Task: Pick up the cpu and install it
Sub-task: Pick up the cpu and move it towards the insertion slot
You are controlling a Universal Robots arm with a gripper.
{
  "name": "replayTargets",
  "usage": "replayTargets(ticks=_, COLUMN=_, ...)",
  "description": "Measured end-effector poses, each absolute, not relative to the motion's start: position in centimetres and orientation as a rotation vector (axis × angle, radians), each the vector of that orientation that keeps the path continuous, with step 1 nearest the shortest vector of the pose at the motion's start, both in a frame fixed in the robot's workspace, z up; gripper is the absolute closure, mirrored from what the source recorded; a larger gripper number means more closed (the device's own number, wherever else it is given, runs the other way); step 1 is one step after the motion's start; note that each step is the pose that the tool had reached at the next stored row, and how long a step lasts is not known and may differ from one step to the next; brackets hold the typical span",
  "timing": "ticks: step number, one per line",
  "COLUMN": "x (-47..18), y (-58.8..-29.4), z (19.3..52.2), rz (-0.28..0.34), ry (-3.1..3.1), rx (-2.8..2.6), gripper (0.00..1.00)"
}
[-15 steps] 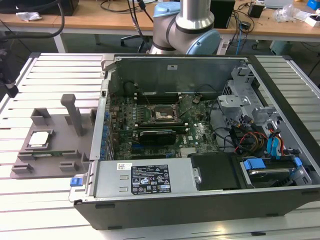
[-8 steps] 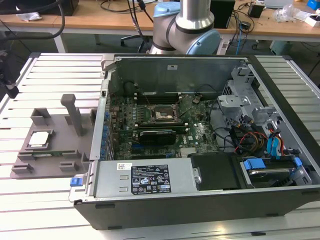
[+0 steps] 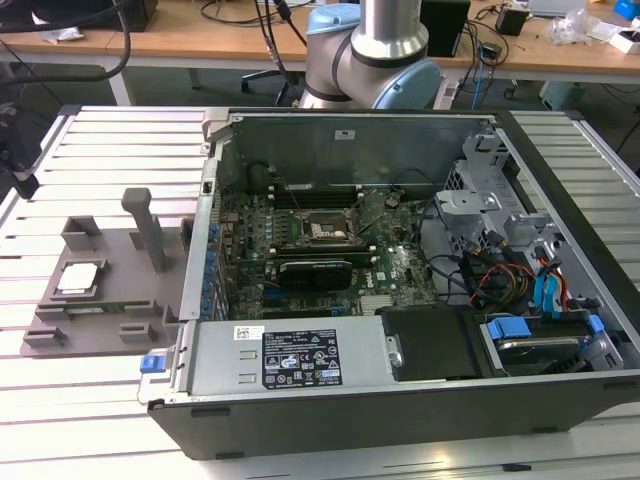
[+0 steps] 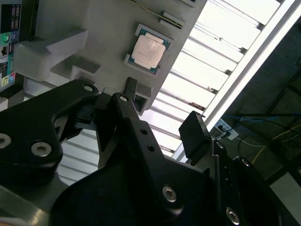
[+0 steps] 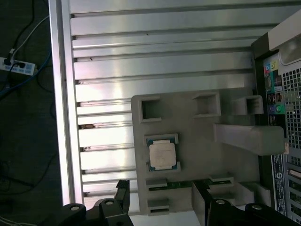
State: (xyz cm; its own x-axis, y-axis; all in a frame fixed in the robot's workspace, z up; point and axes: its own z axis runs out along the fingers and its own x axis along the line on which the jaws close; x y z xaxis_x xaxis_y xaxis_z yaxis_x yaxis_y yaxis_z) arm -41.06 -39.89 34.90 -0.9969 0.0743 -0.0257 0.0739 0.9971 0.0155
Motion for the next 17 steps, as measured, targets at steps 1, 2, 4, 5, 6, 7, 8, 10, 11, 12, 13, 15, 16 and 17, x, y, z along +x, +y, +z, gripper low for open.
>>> replayTargets(ticks=1, x=-41.06, y=-39.89, z=34.88, rz=0.023, ry=3.113, rx=0.116, gripper=0.36)
replayTargets(ticks=2, x=-41.06, y=-39.89, z=34.86, rz=0.023, ry=3.113, rx=0.116, gripper=0.36)
replayTargets(ticks=4, x=-41.06, y=-39.89, z=34.70, rz=0.022, ry=3.113, rx=0.116, gripper=0.36)
replayTargets(ticks=5, x=-41.06, y=-39.89, z=34.67, rz=0.022, ry=3.113, rx=0.115, gripper=0.36)
replayTargets(ticks=6, x=-41.06, y=-39.89, z=34.65, rz=0.022, ry=3.113, rx=0.116, gripper=0.36)
replayTargets(ticks=7, x=-41.06, y=-39.89, z=34.62, rz=0.023, ry=3.113, rx=0.116, gripper=0.36)
replayTargets(ticks=8, x=-41.06, y=-39.89, z=34.60, rz=0.023, ry=3.113, rx=0.115, gripper=0.36)
replayTargets(ticks=10, x=-41.06, y=-39.88, z=34.54, rz=0.023, ry=3.113, rx=0.116, gripper=0.36)
replayTargets(ticks=11, x=-41.06, y=-39.89, z=34.51, rz=0.023, ry=3.113, rx=0.116, gripper=0.36)
replayTargets(ticks=12, x=-41.06, y=-39.89, z=34.49, rz=0.022, ry=3.113, rx=0.115, gripper=0.36)
replayTargets(ticks=13, x=-41.06, y=-39.88, z=34.46, rz=0.023, ry=3.113, rx=0.116, gripper=0.36)
replayTargets(ticks=15, x=-41.06, y=-39.89, z=34.38, rz=0.023, ry=3.113, rx=0.115, gripper=0.36)
replayTargets(ticks=16, x=-41.06, y=-39.89, z=34.35, rz=0.022, ry=3.113, rx=0.116, gripper=0.36)
replayTargets(ticks=17, x=-41.06, y=-39.88, z=34.33, rz=0.022, ry=3.113, rx=0.116, gripper=0.36)
